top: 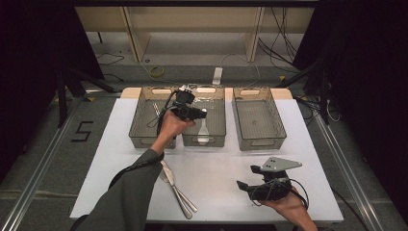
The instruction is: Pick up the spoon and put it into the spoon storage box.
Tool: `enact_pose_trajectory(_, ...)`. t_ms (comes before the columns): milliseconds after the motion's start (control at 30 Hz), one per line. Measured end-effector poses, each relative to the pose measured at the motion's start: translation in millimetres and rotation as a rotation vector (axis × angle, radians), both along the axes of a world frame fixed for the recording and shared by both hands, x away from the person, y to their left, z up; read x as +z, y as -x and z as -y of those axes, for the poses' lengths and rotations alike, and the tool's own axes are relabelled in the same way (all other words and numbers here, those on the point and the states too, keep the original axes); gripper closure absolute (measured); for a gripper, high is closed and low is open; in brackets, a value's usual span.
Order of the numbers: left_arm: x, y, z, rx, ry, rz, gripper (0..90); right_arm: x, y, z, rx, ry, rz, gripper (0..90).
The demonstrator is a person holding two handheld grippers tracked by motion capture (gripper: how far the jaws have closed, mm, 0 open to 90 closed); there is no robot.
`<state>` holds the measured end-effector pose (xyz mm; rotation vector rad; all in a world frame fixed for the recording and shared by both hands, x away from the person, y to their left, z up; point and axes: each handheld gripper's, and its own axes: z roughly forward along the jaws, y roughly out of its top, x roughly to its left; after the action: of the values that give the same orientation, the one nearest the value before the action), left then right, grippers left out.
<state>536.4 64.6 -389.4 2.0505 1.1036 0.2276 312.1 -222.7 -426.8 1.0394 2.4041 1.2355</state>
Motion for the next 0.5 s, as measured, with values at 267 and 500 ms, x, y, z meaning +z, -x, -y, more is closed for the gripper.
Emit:
enact_pose_trajectory(267, 11.4, 7.1, -3.5, 0.0, -0.008, 0.004, 37.8, -0.3, 0.0, 0.0, 0.001, 0.001, -0.003, 26.0)
enact_pose_trajectory(500, 11.9, 19.7, -7.7, -0.06, -0.026, -0.005, 29.2, -0.3, 0.6, -0.7, 0.002, 0.002, 0.0, 26.0)
